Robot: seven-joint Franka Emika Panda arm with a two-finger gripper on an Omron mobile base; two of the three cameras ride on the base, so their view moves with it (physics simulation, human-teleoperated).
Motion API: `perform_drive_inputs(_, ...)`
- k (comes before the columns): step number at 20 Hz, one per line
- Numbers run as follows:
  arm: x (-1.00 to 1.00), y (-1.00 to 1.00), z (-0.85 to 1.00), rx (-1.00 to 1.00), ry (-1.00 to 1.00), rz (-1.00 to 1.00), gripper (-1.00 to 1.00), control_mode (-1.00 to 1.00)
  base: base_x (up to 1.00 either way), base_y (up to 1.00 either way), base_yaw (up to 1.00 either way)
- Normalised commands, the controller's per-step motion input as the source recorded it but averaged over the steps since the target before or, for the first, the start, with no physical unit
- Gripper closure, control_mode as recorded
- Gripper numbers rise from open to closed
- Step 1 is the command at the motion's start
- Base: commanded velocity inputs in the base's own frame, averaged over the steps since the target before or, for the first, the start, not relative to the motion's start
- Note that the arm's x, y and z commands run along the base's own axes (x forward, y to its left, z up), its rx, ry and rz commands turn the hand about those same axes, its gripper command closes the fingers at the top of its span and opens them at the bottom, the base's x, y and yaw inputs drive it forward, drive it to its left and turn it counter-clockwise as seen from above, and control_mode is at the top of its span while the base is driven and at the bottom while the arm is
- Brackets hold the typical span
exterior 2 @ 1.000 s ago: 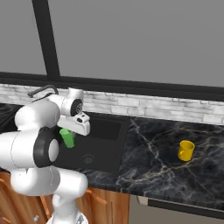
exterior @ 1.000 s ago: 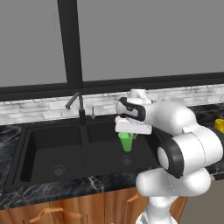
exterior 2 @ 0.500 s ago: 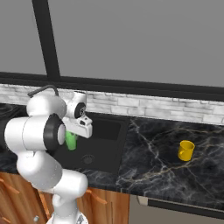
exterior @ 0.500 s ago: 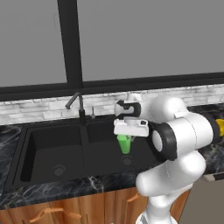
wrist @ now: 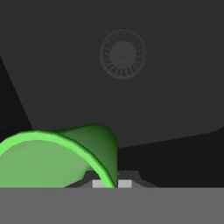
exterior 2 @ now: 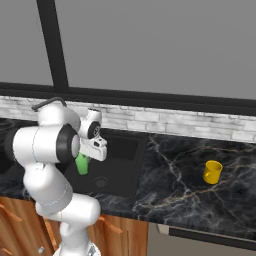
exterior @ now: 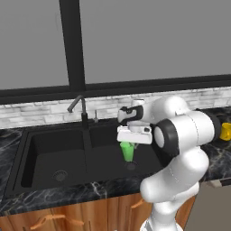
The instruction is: Move any existing items from the left basin to the right basin for drying. Then move the mug from the counter to the left basin of the sink for washing.
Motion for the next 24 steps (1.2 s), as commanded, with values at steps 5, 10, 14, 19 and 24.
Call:
perform_drive_inputs(5,0.12,0.0,-0.25,0.0,0.0,0.0,1.0,-1.0,0.0,0.0,0.0)
perform_drive_inputs(10,0.1,0.0,-0.27,0.0,0.0,0.0,1.0,-1.0,0.0,0.0,0.0)
perform_drive_inputs(14,0.11,0.0,-0.25,0.0,0.0,0.0,1.0,-1.0,0.0,0.0,0.0)
perform_drive_inputs(19,0.08,0.0,-0.19,0.0,0.0,0.0,1.0,-1.0,0.0,0.0,0.0)
perform_drive_inputs(24,0.02,0.0,-0.19,0.0,0.0,0.0,1.0,-1.0,0.0,0.0,0.0)
